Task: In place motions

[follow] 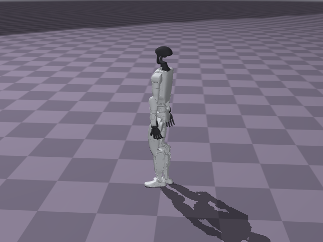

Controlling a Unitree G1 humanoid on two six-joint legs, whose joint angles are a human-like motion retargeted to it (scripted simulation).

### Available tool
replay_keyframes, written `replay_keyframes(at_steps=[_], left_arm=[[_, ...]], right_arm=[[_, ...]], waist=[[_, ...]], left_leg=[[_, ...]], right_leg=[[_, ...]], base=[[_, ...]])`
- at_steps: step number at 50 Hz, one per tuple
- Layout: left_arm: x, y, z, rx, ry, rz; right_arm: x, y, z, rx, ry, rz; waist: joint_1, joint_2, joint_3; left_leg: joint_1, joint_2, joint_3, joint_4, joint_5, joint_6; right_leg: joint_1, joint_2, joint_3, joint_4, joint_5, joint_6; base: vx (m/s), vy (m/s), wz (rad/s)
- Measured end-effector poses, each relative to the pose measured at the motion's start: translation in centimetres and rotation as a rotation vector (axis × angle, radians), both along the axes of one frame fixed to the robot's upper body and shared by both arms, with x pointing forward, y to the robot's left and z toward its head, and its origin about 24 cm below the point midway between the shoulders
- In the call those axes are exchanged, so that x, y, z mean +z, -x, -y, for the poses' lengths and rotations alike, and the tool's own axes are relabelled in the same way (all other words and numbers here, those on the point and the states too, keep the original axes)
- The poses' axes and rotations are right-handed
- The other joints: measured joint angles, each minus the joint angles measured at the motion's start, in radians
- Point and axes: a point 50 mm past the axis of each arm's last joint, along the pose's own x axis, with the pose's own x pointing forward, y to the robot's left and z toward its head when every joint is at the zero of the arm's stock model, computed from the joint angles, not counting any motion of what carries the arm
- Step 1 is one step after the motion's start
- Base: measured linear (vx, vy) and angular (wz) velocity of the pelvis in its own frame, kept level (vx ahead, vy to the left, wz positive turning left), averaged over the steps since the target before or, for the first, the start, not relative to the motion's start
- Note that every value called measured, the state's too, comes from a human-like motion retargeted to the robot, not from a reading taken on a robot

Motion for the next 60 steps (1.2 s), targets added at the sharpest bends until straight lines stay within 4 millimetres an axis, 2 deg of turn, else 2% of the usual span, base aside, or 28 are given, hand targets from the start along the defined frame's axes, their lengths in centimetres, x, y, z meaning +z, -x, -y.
replay_keyframes(at_steps=[60], left_arm=[[-0.01,0.43,0.45,0.013,0.008,-0.009]], right_arm=[[0.01,0.26,-0.09,0.002,-0.004,-0.011]], waist=[[-0.010,0.002,-0.013]], left_leg=[[0.002,0.002,-0.016,0.002,-0.014,-0.006]], right_leg=[[0.003,-0.003,-0.013,0.000,-0.008,-0.002]], base=[[0.00,0.00,0.00]])
